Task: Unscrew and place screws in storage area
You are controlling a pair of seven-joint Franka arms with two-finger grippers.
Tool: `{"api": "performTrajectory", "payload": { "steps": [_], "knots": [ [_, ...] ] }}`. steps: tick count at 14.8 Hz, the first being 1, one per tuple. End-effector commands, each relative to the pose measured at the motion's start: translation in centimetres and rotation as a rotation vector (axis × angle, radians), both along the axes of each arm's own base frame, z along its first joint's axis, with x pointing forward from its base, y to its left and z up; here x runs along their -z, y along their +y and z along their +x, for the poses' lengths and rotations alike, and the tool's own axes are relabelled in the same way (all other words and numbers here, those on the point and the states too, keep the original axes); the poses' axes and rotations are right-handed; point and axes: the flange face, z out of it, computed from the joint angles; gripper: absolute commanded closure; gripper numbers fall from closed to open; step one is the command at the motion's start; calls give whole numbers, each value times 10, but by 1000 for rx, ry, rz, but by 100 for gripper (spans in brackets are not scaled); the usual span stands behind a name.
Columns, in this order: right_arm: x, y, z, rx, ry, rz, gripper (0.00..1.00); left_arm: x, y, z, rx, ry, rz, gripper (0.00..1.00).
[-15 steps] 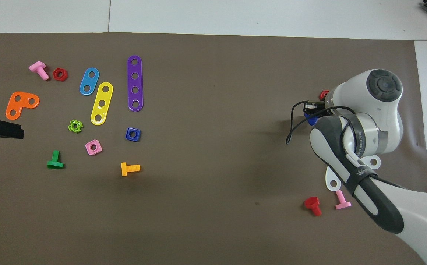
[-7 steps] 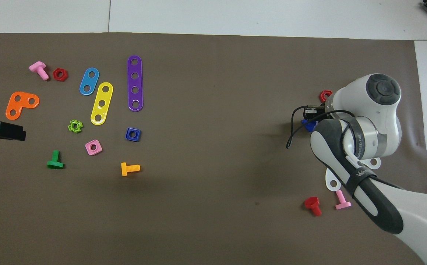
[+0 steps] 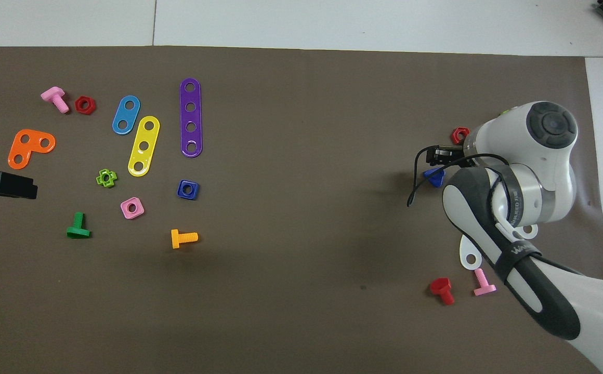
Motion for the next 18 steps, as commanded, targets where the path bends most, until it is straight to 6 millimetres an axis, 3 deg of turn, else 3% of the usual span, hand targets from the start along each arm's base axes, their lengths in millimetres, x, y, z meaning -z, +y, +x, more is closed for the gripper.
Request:
{"api": "performTrajectory", "payload": {
  "steps": [1, 6, 8, 12, 14, 18],
  "knots": [
    [-56, -4, -16, 30, -16, 18, 4, 1, -5, 2, -11, 24, -28, 4],
    [-159, -19, -26, 61, -4, 15, 2, 3, -9, 8, -3, 32, -31, 4],
    [-190, -20, -25, 64, 19, 13, 2, 9, -9, 6, -3, 49, -33, 4],
    [-223, -20, -36, 63, 59, 11, 0, 12, -9, 2, 0, 55, -32, 2],
    [-225, -33, -42, 78, 75, 6, 0, 12, -8, 1, -3, 59, -32, 1],
    [-212, -33, -65, 74, 153, -1, 0, 13, -8, -2, -4, 82, -32, 0]
  ]
}}
